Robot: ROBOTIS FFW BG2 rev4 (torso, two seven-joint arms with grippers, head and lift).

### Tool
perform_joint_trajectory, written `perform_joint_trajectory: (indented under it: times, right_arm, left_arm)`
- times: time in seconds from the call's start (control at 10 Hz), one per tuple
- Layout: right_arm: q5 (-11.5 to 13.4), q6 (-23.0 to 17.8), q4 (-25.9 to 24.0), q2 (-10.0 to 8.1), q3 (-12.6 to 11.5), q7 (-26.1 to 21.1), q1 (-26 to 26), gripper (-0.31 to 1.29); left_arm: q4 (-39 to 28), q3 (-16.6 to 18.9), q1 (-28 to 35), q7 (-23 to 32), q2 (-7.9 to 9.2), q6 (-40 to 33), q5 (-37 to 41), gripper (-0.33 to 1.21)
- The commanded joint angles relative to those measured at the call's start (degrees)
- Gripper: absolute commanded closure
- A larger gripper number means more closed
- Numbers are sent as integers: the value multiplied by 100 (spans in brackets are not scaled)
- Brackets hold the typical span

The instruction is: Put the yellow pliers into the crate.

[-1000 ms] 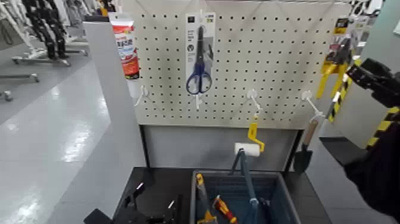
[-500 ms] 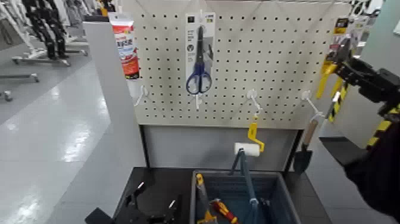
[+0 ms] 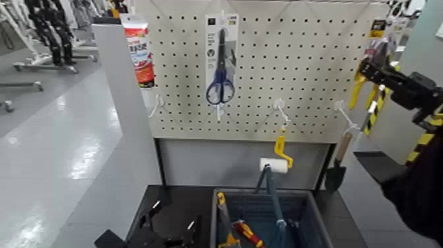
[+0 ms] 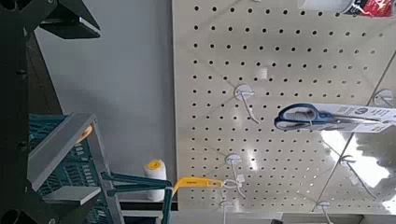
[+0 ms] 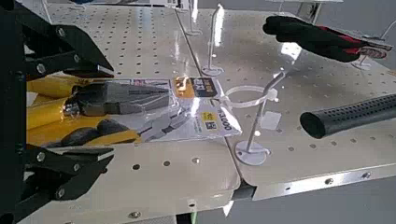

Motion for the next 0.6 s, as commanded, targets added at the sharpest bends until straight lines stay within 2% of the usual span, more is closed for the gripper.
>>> perform_joint_trajectory:
  times: [0.1,0.6]
  right_arm:
    - [13,1,31,1,66,0,-55,117]
    - [13,116,-119,-52,4,-8,-29,117]
  left_arm:
    - [0,-7,0,-9,8,-22,-1,12]
    - [53,1,17,-9,-80,-110,7,12]
